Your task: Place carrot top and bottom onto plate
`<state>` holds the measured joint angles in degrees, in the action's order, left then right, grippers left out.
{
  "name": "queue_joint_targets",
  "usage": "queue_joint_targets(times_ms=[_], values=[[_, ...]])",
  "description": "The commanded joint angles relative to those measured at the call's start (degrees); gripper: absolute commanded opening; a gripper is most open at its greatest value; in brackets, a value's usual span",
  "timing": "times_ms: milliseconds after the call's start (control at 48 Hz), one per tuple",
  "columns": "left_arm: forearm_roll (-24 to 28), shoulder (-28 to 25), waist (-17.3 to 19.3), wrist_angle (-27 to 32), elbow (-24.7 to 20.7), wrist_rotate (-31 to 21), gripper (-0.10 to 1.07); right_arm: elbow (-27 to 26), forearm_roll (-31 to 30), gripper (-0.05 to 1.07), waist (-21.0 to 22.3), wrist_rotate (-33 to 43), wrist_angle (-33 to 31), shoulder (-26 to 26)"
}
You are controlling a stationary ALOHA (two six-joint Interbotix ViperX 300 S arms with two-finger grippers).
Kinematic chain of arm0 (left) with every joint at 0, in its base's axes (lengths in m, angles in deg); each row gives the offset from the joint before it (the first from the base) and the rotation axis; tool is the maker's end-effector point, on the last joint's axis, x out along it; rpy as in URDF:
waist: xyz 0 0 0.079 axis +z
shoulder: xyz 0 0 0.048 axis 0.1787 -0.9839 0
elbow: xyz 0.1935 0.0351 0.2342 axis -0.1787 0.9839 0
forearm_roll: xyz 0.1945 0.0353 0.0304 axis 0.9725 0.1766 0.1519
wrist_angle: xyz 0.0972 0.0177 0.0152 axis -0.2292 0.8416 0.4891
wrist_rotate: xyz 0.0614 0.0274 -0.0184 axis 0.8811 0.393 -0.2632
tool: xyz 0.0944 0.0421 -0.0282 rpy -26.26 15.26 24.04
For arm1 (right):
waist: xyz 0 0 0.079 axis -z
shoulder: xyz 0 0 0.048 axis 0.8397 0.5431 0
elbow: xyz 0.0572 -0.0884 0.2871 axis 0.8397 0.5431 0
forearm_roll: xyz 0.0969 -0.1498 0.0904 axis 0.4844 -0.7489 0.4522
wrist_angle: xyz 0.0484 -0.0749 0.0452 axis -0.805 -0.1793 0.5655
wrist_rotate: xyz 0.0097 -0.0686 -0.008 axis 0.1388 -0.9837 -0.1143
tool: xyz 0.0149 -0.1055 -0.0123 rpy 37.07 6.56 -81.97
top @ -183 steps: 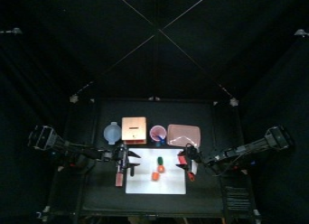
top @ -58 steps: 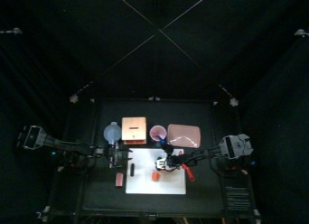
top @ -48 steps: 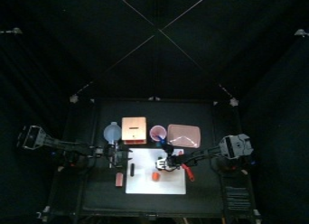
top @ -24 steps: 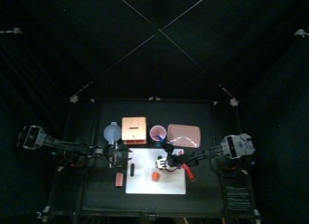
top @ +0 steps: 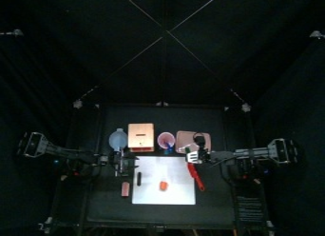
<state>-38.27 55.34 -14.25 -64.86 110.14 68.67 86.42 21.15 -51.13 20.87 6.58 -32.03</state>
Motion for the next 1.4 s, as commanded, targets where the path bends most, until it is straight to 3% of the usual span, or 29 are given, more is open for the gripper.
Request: queue_joint_targets(times_ms=[0, 125, 250, 542, 729, 979, 1062, 1188, 1375], values=[[-0.1, 0.4, 0.3, -0.7, -1.4, 0.3, 0.80, 3.9, -4.0, 0.65, 4.7, -0.2, 0.7, -5.4], [-0.2, 1.5, 0.5, -0.6, -1.7, 0.2, 0.80, 9.4, -8.6, 0.65, 11.3, -0.2, 1.9, -8.8], [-0.2, 2.5, 0.5, -0.7, -1.8, 0.1, 0.80, 13.9, -9.5, 0.65, 16.0, -0.1, 6.0, -9.1], [-0.5, 3.0, 0.5, -0.7, -2.5, 0.0, 0.80, 15.5, -10.3, 0.65, 19.8, 0.0, 13.1, -3.5], [-0.6, 3.0, 0.5, -0.7, -2.5, 0.1, 0.80, 13.9, -11.5, 0.70, 20.9, 0.0, 13.8, 0.8], [-0.6, 3.0, 0.5, -0.6, -2.5, 0.0, 0.80, 12.9, -12.7, 0.95, 21.2, 0.0, 13.8, 3.3], [-0.5, 3.0, 0.5, -0.7, -2.5, -0.1, 0.80, 13.0, -12.5, 1.01, 21.2, 0.0, 13.5, 2.6], [-0.6, 3.0, 0.5, -0.7, -2.6, -0.1, 0.80, 12.7, -12.1, 1.01, 20.9, 0.0, 13.0, 0.7], [-0.6, 3.0, 0.1, -0.7, -2.6, -0.2, 0.80, 11.5, -10.2, 1.01, 16.3, 0.4, 10.4, -5.3]])
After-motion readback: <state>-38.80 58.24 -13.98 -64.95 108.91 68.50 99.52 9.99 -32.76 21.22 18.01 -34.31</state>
